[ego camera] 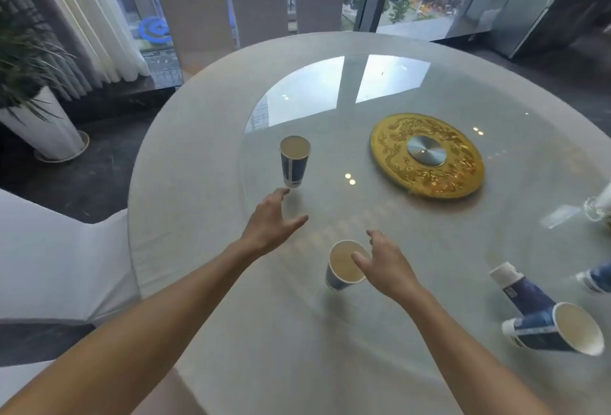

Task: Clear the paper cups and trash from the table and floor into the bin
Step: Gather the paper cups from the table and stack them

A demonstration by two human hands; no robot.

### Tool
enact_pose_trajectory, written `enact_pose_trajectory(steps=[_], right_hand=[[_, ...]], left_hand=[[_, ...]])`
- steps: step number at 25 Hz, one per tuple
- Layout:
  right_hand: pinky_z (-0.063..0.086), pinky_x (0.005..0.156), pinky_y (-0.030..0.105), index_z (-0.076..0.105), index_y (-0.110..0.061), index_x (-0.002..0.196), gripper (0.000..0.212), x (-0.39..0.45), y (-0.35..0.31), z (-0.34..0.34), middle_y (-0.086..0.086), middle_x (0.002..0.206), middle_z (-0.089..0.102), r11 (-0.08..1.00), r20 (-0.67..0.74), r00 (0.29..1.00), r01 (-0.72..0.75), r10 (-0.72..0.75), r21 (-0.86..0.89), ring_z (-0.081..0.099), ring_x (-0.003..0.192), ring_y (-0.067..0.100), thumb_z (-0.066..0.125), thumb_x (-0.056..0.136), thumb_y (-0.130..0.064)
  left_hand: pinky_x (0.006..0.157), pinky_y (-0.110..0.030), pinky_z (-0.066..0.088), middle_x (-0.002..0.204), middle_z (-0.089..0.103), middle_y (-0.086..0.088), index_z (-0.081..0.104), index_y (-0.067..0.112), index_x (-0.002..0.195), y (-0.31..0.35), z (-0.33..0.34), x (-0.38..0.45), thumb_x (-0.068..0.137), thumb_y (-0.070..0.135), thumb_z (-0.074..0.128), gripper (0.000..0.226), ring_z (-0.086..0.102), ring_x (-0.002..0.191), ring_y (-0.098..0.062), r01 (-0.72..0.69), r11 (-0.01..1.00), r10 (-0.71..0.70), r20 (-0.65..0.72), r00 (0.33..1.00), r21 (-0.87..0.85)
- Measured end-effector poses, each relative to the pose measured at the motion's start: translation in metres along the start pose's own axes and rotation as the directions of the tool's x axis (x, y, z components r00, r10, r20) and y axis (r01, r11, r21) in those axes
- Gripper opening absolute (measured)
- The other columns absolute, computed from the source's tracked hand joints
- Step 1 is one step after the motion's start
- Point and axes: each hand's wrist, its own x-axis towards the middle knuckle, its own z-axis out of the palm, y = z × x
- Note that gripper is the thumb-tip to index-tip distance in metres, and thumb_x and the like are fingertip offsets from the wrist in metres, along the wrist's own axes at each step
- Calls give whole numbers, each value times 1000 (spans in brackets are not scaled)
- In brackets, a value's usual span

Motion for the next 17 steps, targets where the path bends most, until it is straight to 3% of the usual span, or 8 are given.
enact_pose_trajectory(steps=[2,5,8,14,17], right_hand=[[52,99,41,52,-14,146,54,18,6,4,11,138,64,1000,24,999,-29,29,-8,62,123,29,60,97,-34],[56,87,39,72,-18,118,29,34,13,12,6,114,75,997,67,997,-30,35,-65,68,107,29,55,97,-28],[57,79,41,75,-18,100,23,50,17,13,3,97,76,999,52,998,-17,19,-49,68,92,27,53,99,-27],[57,73,46,71,-17,93,24,76,19,7,4,85,74,998,-12,999,48,-47,31,67,81,29,51,100,-28],[57,72,46,72,-18,93,24,90,20,5,5,84,74,997,-37,998,49,-47,63,67,79,28,51,100,-27]], left_hand=[[103,-44,51,148,58,-16,46,10,152,-1,3,25,85,39,84,82,59,131,-33,35,999,-36,-32,999,-40],[110,-46,47,155,50,-18,35,8,157,-6,8,59,83,41,86,96,53,138,-34,115,991,-118,-41,992,-66],[115,-44,42,160,43,-20,27,5,160,-11,18,91,80,41,89,107,45,145,-33,179,979,-185,-58,981,-99],[99,-33,38,154,43,-18,30,4,154,-16,37,140,78,37,91,103,45,142,-33,229,962,-242,-79,967,-150],[108,-39,39,157,39,-18,24,6,157,-18,42,158,76,37,92,110,41,144,-33,241,952,-263,-99,960,-189]])
